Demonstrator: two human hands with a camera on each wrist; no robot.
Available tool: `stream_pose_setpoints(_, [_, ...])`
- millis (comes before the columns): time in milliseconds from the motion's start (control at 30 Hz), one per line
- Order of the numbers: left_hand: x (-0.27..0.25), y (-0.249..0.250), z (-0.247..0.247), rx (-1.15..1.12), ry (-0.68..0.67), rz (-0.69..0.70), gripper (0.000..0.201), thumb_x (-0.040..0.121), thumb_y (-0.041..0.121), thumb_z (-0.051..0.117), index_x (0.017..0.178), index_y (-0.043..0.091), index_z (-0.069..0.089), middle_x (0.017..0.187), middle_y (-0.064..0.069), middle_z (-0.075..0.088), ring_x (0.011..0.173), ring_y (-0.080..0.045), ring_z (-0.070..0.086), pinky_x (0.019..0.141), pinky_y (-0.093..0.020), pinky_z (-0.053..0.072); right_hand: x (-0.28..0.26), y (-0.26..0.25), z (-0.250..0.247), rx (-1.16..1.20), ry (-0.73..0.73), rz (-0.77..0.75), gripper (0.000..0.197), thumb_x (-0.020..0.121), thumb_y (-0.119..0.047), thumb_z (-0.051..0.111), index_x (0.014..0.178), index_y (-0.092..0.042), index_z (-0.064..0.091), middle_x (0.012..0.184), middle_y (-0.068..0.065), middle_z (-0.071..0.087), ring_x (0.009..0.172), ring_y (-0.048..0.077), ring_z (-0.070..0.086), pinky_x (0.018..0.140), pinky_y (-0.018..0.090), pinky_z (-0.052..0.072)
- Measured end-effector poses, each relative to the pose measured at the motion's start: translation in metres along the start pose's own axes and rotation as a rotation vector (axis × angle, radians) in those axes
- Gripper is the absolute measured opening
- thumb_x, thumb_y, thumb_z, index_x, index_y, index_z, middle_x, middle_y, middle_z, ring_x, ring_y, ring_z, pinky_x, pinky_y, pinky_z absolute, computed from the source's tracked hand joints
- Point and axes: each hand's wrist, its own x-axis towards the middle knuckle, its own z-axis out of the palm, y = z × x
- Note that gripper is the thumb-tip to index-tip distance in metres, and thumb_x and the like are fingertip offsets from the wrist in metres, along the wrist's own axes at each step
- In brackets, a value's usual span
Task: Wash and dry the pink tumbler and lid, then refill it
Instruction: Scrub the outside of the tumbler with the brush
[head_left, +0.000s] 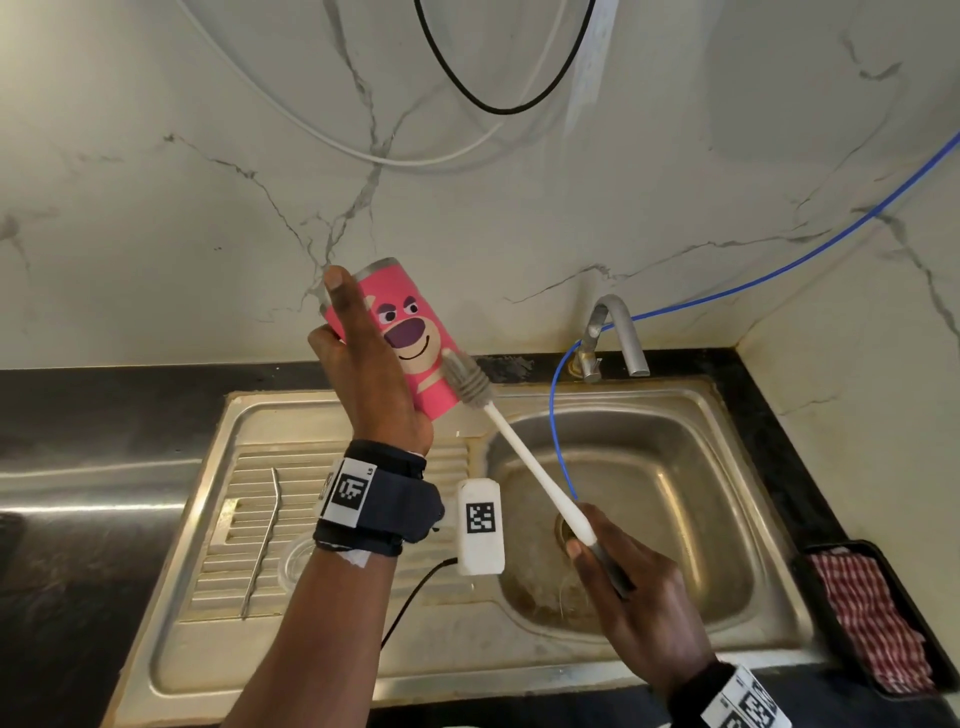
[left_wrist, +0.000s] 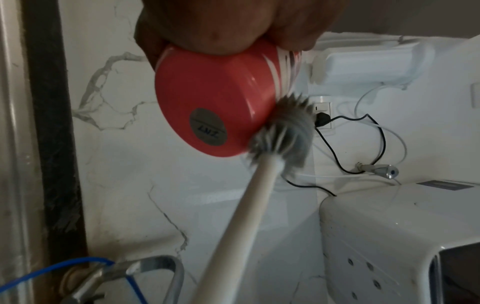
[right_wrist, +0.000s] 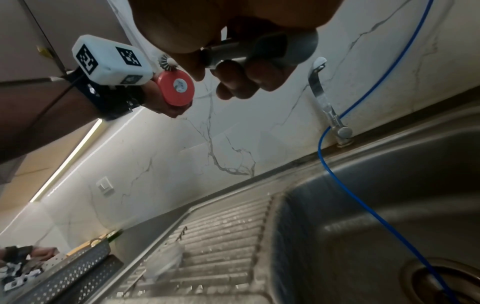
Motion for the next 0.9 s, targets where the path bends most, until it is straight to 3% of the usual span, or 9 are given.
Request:
stream_pose_setpoints(100, [0.0, -0.001, -0.001, 0.019, -0.017, 0.01, 0.049, 0.102, 0.067, 0.052, 0.126, 0.026, 0.048, 0.117, -0.01, 0.074, 0.089, -0.025, 0.081, 0.081, -0.049, 0.068, 0.002, -0.006, -0.003, -0.017, 0.002, -0.02, 0.04, 0.102, -0.032, 0.061, 0.142, -0.026, 0.061, 0.073, -0.017, 0.056, 0.057, 0.004, 0.056, 0.058, 0.013, 0.043])
stream_pose_setpoints(200, [-0.004, -0.01, 0.0, 0.028, -0.084, -0.021, 0.054, 0.103, 0.067, 0.05, 0.132, 0.022, 0.053, 0.118, -0.013, 0.076, 0.092, -0.029, 0.081, 0.084, -0.055, 0.066, 0.014, -0.014, 0.002, -0.051, 0.033, -0.004, 0.043, 0.102, -0.036, 0.06, 0.144, -0.028, 0.06, 0.072, -0.018, 0.05, 0.054, 0.006, 0.051, 0.055, 0.013, 0.038])
stream_pose_setpoints(300, [-0.001, -0.006, -0.001, 0.047, -0.121, -0.033, 0.057, 0.104, 0.067, 0.047, 0.134, 0.021, 0.059, 0.118, -0.014, 0.078, 0.095, -0.031, 0.081, 0.087, -0.057, 0.065, 0.009, -0.014, 0.002, -0.062, 0.013, -0.002, 0.042, 0.104, -0.034, 0.061, 0.146, -0.031, 0.057, 0.076, -0.02, 0.053, 0.056, 0.006, 0.054, 0.056, 0.014, 0.042])
stream_pose_setpoints(500, [0.005, -0.005, -0.008, 0.001, -0.153, -0.038, 0.054, 0.106, 0.064, 0.044, 0.124, 0.017, 0.064, 0.11, -0.019, 0.076, 0.094, -0.036, 0.076, 0.094, -0.062, 0.062, -0.002, -0.019, -0.001, -0.058, -0.034, -0.024, 0.05, 0.101, -0.034, 0.063, 0.149, -0.041, 0.05, 0.082, -0.02, 0.062, 0.06, -0.001, 0.061, 0.057, 0.012, 0.047])
stream_pose_setpoints(600, [-0.009, -0.018, 0.001, 0.065, -0.187, -0.012, 0.052, 0.106, 0.066, 0.043, 0.112, 0.018, 0.065, 0.099, -0.014, 0.074, 0.086, -0.032, 0.076, 0.091, -0.064, 0.061, 0.017, -0.035, 0.006, -0.087, 0.042, -0.049, 0.05, 0.099, -0.032, 0.064, 0.148, -0.032, 0.055, 0.073, -0.027, 0.048, 0.054, -0.006, 0.048, 0.055, 0.009, 0.037])
stream_pose_setpoints(700, [-0.02, -0.028, 0.008, 0.108, -0.226, -0.026, 0.073, 0.091, 0.08, 0.05, 0.126, 0.017, 0.064, 0.111, -0.014, 0.078, 0.095, -0.033, 0.08, 0.09, -0.061, 0.063, 0.043, -0.047, 0.01, -0.114, 0.104, -0.096, 0.048, 0.1, -0.031, 0.063, 0.148, -0.022, 0.057, 0.077, -0.034, 0.039, 0.055, -0.006, 0.042, 0.057, 0.009, 0.035])
stream_pose_setpoints(767, [-0.018, -0.028, 0.009, 0.107, -0.235, -0.029, 0.082, 0.087, 0.085, 0.053, 0.13, 0.017, 0.063, 0.113, -0.018, 0.076, 0.097, -0.037, 0.079, 0.089, -0.06, 0.064, 0.046, -0.047, 0.01, -0.109, 0.104, -0.112, 0.048, 0.101, -0.033, 0.061, 0.147, -0.021, 0.057, 0.08, -0.032, 0.042, 0.056, -0.004, 0.044, 0.057, 0.01, 0.037])
stream_pose_setpoints(833, [-0.009, -0.022, 0.007, 0.085, -0.223, -0.02, 0.085, 0.088, 0.084, 0.055, 0.129, 0.011, 0.061, 0.104, -0.021, 0.074, 0.088, -0.037, 0.078, 0.084, -0.055, 0.066, 0.032, -0.043, 0.007, -0.092, 0.071, -0.098, 0.048, 0.101, -0.038, 0.059, 0.148, -0.028, 0.056, 0.08, -0.024, 0.052, 0.057, -0.002, 0.05, 0.056, 0.015, 0.043])
stream_pose_setpoints(900, [0.001, -0.016, 0.003, 0.066, -0.193, 0.01, 0.072, 0.096, 0.077, 0.053, 0.122, 0.01, 0.06, 0.092, -0.014, 0.068, 0.072, -0.025, 0.073, 0.074, -0.043, 0.065, 0.011, -0.038, 0.002, -0.075, 0.014, -0.081, 0.047, 0.101, -0.042, 0.058, 0.147, -0.033, 0.056, 0.084, -0.027, 0.056, 0.061, -0.008, 0.052, 0.059, 0.015, 0.048])
